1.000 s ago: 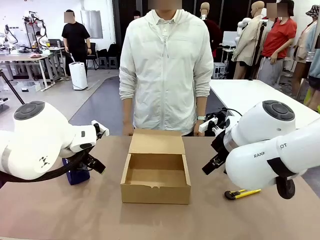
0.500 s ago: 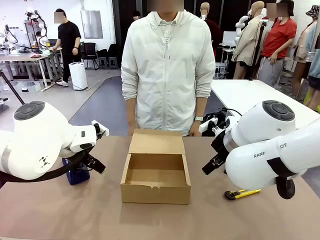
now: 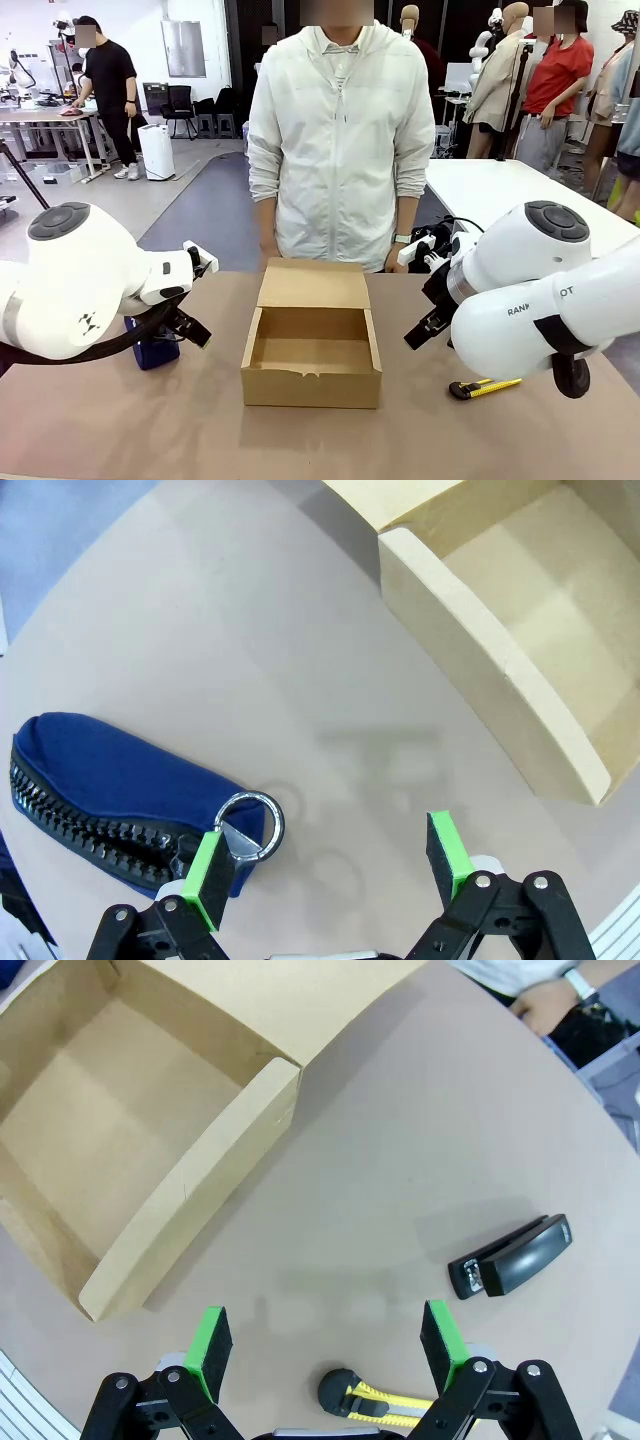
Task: Pack the items into the box.
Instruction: Pick up the item specified by the human and place it in the Mailer Box.
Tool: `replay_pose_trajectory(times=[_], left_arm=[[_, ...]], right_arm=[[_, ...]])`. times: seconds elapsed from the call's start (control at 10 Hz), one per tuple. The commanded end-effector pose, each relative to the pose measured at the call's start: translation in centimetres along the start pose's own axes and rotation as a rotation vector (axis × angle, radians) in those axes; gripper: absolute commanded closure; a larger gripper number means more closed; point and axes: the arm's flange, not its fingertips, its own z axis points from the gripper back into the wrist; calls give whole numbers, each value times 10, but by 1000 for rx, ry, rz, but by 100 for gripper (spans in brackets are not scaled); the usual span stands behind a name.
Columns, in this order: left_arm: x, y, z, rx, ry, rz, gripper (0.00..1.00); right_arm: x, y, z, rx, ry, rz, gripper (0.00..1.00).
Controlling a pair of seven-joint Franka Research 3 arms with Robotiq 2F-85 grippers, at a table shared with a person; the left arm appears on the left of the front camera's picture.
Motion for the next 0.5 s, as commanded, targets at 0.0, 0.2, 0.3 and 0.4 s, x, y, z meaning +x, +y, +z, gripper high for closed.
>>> replay_pose_trajectory(times=[0.0, 0.2, 0.3, 0.4], left_arm=[[0, 0, 0, 0, -1, 0, 0], [0, 0, 0, 0, 0, 0, 0], [11, -1, 19, 11, 39, 193, 0], [18, 10, 50, -81, 87, 298, 0]], right_arm=[[0, 0, 0, 0, 0, 0, 0], [9, -12, 21, 186, -2, -76, 0], [15, -24, 44, 228, -65, -194, 0], [24, -40, 77, 295, -61, -390, 0]])
